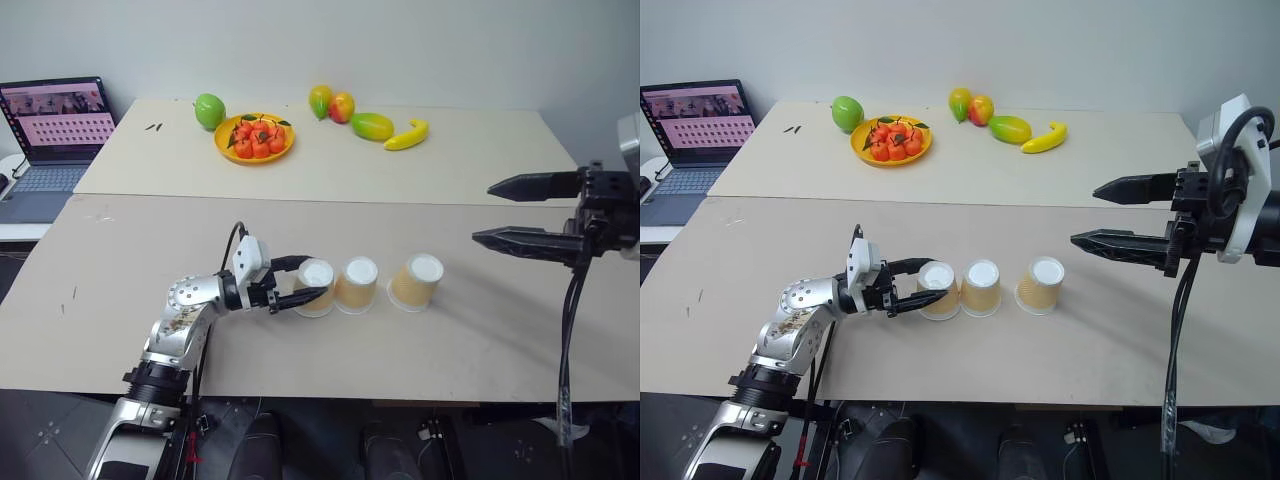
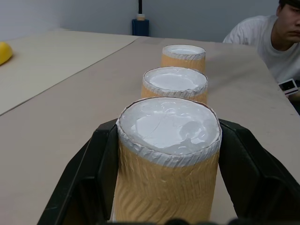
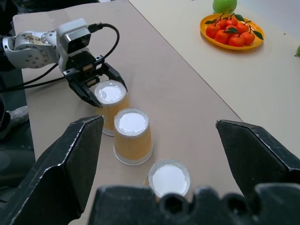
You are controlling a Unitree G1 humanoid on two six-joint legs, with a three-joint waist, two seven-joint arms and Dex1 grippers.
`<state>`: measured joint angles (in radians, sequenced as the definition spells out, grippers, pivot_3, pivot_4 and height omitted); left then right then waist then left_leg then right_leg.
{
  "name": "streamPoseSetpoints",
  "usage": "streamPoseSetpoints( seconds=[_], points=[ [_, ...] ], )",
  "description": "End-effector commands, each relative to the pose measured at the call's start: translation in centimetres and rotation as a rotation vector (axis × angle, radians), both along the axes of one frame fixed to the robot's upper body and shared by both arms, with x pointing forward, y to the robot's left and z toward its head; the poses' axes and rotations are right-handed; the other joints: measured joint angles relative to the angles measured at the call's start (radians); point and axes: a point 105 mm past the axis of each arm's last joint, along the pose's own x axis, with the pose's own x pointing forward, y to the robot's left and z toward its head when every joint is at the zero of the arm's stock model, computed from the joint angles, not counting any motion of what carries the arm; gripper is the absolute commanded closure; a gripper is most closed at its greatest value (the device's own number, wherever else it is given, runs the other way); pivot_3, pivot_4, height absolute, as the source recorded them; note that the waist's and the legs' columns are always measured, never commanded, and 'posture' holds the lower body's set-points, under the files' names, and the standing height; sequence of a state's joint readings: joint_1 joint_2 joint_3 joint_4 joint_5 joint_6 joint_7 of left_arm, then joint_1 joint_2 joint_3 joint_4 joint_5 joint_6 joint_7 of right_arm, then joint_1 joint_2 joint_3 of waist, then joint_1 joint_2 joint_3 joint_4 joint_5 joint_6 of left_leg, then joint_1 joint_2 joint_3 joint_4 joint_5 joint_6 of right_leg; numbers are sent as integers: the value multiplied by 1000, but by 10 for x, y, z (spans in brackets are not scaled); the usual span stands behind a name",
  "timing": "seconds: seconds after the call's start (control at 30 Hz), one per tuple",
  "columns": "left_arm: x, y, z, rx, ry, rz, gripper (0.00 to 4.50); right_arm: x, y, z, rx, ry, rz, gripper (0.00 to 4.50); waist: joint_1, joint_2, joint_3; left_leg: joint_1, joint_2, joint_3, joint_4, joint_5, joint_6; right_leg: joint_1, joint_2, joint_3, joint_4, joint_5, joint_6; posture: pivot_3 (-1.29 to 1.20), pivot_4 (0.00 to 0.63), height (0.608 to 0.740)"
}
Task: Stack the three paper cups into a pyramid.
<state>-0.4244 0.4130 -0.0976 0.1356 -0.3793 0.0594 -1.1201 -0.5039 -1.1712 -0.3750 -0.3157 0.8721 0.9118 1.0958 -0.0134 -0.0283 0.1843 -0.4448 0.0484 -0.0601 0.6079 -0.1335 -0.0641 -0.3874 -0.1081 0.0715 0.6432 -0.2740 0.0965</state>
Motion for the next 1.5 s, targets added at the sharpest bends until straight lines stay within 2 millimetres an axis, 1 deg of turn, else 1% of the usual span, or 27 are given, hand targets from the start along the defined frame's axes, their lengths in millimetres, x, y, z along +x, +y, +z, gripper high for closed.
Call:
streamPoseSetpoints(
  seconds=[0.03,0.07,0.1,0.17,0.23,0.33,0.47,0.5,0.63,0.7,0.8,0.87,0.93,1.0,1.07,1.17,1.23,1.33,1.5],
  points=[
    [0,-4,4,6,-37,-14,594,-7,0,15,-11,-59,-11,0,0,0,0,0,0,0,0,0,0,0,0,0,0,0,0,0,150,732],
    [0,-4,4,4,-39,-15,213,-7,0,15,-12,-58,-12,0,0,0,0,0,0,0,0,0,0,0,0,0,0,0,0,0,150,732],
    [-1,-5,5,4,-41,-16,83,-7,0,15,-12,-58,-13,0,0,0,0,0,0,0,0,0,0,0,0,0,0,0,0,0,150,732],
    [0,-4,7,3,-45,-14,83,-6,0,15,-13,-58,-14,0,0,0,0,0,0,0,0,0,0,0,0,0,0,0,0,0,150,732],
    [-1,-3,13,-10,-36,-15,83,-5,0,14,-12,-57,-14,0,0,0,0,0,0,0,0,0,0,0,0,0,0,0,0,0,150,732],
    [-2,-1,29,-27,-46,-14,83,-4,1,13,-9,-56,-11,0,-1,0,0,0,0,0,0,0,0,0,0,0,0,0,0,0,150,732],
    [-6,3,71,-62,-90,8,83,-1,1,10,5,-57,-2,0,-1,0,0,0,0,0,0,0,0,0,0,0,0,0,0,0,150,732],
    [-7,4,77,-65,-92,10,83,-1,1,9,7,-57,-1,0,-1,0,0,0,0,0,0,0,0,0,0,0,0,0,0,0,150,732],
    [-13,7,118,-91,-124,48,83,3,1,4,25,-57,12,0,-3,0,0,0,0,0,0,0,0,0,0,0,0,0,0,0,150,732],
    [-12,11,133,-110,-117,88,83,6,0,0,29,-55,13,0,-3,0,0,0,0,0,0,0,0,0,0,0,0,0,1,0,150,732],
    [-7,16,145,-125,-104,152,83,8,-2,-6,25,-45,8,0,-3,0,0,0,0,0,0,0,0,0,0,0,1,0,1,0,150,732],
    [-4,22,150,-73,-84,211,83,7,-12,-19,-10,-12,-22,0,-3,0,0,0,0,0,0,0,0,0,0,0,0,-1,1,0,150,732],
    [-8,26,155,-39,-75,228,83,5,-22,-30,-43,13,-50,0,-2,-1,1,0,0,-1,0,0,0,0,0,0,1,-1,1,0,150,732],
    [-13,31,164,-56,-33,215,83,4,-30,-39,-60,28,-71,0,-1,-1,1,-1,0,0,0,0,0,0,0,0,0,-1,1,0,150,732],
    [-19,32,166,-29,10,202,83,1,-35,-57,-61,59,-82,0,0,-1,1,-1,0,-1,0,0,0,-1,0,0,1,-1,1,0,150,732],
    [-35,27,160,7,72,106,83,1,-35,-79,-81,98,-81,0,-2,-1,1,0,0,-1,0,0,0,0,0,0,0,-1,2,0,150,732],
    [-42,27,152,66,98,73,83,4,-35,-86,-88,95,-86,0,-9,-1,1,0,0,-1,0,0,0,0,0,0,1,-1,2,0,150,732],
    [-48,33,144,147,125,54,83,11,-33,-92,-83,83,-92,0,-20,-1,1,1,0,0,0,0,0,0,0,0,2,-1,1,0,150,732],
    [-61,47,132,240,162,32,83,17,-31,-114,-118,102,-78,0,-25,-1,2,1,0,0,0,0,0,0,0,0,1,-1,1,0,150,732]
  ],
)
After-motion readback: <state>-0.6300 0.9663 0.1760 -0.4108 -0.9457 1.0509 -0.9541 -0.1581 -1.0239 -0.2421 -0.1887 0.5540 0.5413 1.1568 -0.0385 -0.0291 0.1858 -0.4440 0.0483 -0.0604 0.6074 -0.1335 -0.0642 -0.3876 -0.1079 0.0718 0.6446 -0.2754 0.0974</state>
